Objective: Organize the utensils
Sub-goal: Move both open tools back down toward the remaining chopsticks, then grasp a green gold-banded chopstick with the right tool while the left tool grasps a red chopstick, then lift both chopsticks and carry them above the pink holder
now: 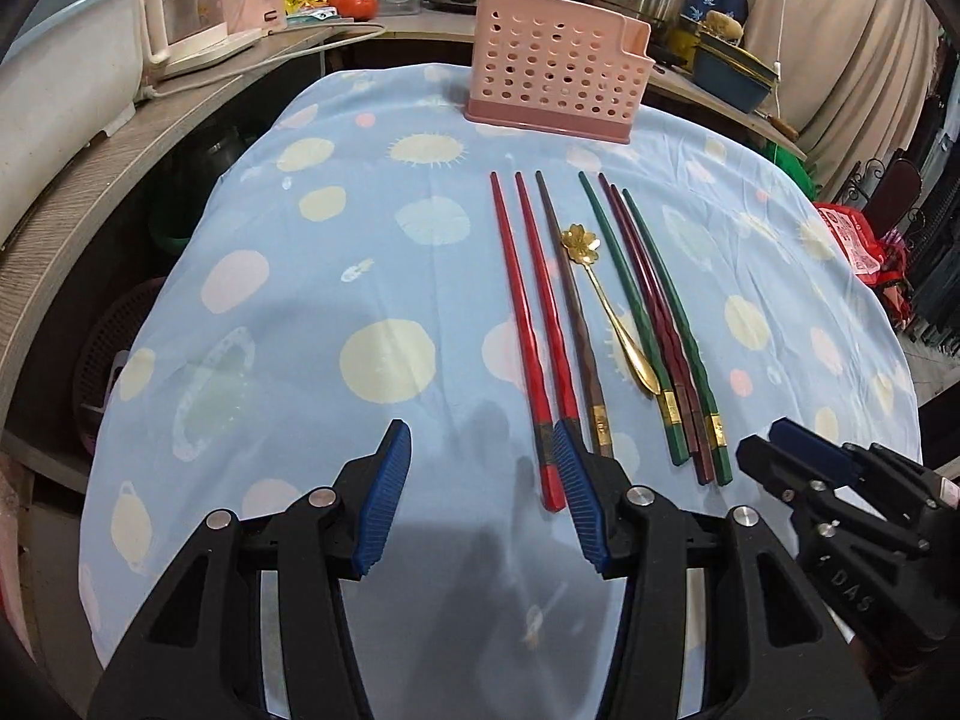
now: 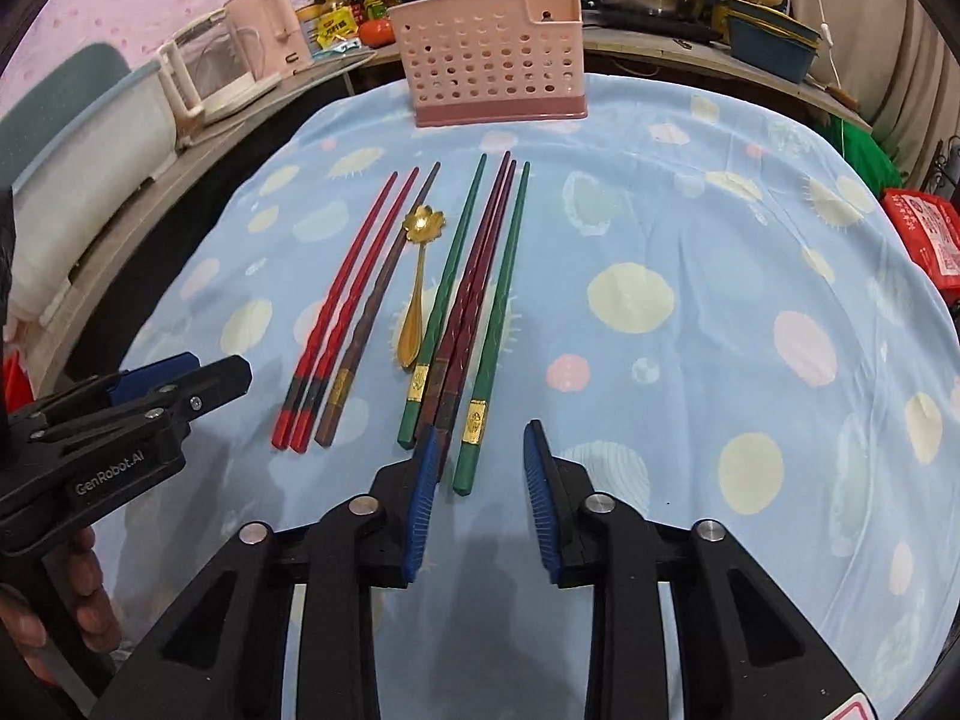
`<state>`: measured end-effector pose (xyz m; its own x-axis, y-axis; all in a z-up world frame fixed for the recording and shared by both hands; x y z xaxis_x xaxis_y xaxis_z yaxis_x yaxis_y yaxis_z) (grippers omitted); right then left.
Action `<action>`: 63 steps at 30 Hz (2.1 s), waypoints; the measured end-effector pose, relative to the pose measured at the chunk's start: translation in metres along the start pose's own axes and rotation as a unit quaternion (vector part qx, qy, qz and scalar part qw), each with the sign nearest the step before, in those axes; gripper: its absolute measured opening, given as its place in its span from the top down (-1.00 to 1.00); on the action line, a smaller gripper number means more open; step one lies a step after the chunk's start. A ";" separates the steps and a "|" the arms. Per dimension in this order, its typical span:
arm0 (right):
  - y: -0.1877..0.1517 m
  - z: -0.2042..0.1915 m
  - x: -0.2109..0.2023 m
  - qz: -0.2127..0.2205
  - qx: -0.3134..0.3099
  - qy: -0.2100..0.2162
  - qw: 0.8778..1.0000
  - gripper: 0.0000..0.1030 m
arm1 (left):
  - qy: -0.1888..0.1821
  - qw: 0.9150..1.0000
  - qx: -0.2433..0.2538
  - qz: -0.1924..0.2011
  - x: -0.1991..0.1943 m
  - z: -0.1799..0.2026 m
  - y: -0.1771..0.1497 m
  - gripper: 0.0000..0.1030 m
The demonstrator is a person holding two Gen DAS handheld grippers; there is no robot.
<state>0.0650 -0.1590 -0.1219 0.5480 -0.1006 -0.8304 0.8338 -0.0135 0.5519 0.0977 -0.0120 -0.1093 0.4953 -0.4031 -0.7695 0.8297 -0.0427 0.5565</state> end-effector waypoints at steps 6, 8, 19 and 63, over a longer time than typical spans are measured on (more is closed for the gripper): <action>-0.004 -0.004 0.014 -0.015 -0.004 -0.001 1.000 0.71 | -0.001 1.000 0.004 -0.003 0.009 0.005 0.000 0.09; -0.005 -0.006 0.017 -0.018 -0.005 -0.001 1.000 0.74 | 0.000 1.000 0.003 -0.007 0.013 0.005 -0.001 0.10; -0.004 0.000 0.024 -0.018 0.005 0.004 1.000 0.86 | -0.009 1.000 -0.001 -0.021 0.030 0.005 -0.008 0.26; 0.100 0.079 -0.102 0.138 0.084 0.032 0.986 0.87 | -0.033 0.990 0.015 0.134 -0.104 0.016 0.104 0.87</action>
<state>0.0876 -0.2290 0.0244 0.7607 -0.0608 -0.6463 0.6316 -0.1602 0.7585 0.1282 0.0111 0.0336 0.6781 -0.4618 -0.5717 0.6623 0.0467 0.7478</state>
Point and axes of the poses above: each gripper's, at about its wrist camera, not at the fingertips, and x roughly the way its jaws point, z to its right, y to its top, the point moved 8 cm from there along x, roughly the way its jaws point, and after that the axes turned 13 degrees about -y, right-handed, at the moved point
